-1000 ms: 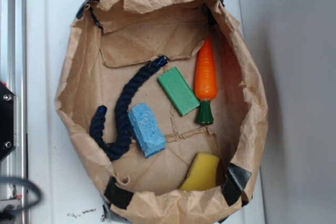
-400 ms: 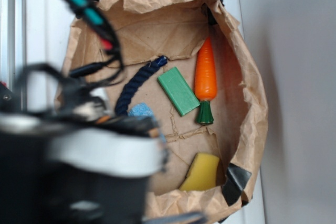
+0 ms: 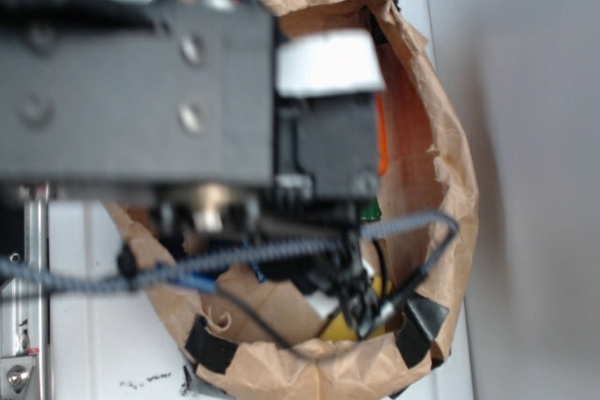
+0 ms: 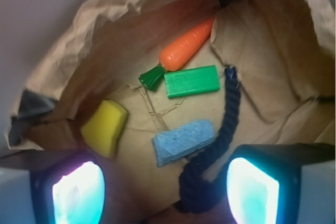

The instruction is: Grab the green sponge.

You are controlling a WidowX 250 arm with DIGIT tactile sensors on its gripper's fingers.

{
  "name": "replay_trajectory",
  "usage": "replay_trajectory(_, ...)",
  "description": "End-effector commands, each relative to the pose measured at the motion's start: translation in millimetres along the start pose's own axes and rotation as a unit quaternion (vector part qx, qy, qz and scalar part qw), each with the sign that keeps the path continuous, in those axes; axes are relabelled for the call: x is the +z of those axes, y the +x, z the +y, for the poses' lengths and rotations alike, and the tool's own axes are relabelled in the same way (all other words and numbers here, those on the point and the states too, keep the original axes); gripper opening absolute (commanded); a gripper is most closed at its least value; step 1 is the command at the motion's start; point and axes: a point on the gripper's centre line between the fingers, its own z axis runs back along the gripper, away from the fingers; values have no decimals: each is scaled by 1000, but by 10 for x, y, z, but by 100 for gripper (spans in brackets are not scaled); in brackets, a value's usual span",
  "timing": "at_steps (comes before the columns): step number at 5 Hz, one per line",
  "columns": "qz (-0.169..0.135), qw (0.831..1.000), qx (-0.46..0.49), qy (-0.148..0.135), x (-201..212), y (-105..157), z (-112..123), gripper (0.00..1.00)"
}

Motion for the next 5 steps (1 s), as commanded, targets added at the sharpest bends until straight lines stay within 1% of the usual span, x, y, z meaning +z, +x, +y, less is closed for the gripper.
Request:
replay_trajectory(1, -19, 1000, 15, -19, 132, 83, 67, 100)
replay_trajectory(2, -19, 1000, 15, -19, 132, 83, 67, 100)
replay_trajectory(3, -42, 998, 39, -1, -114, 100, 12, 100)
replay_trajectory(4, -65, 997, 43, 16, -370, 104, -66, 100)
replay_trajectory(5, -97, 994, 41, 29, -687, 109, -96, 100)
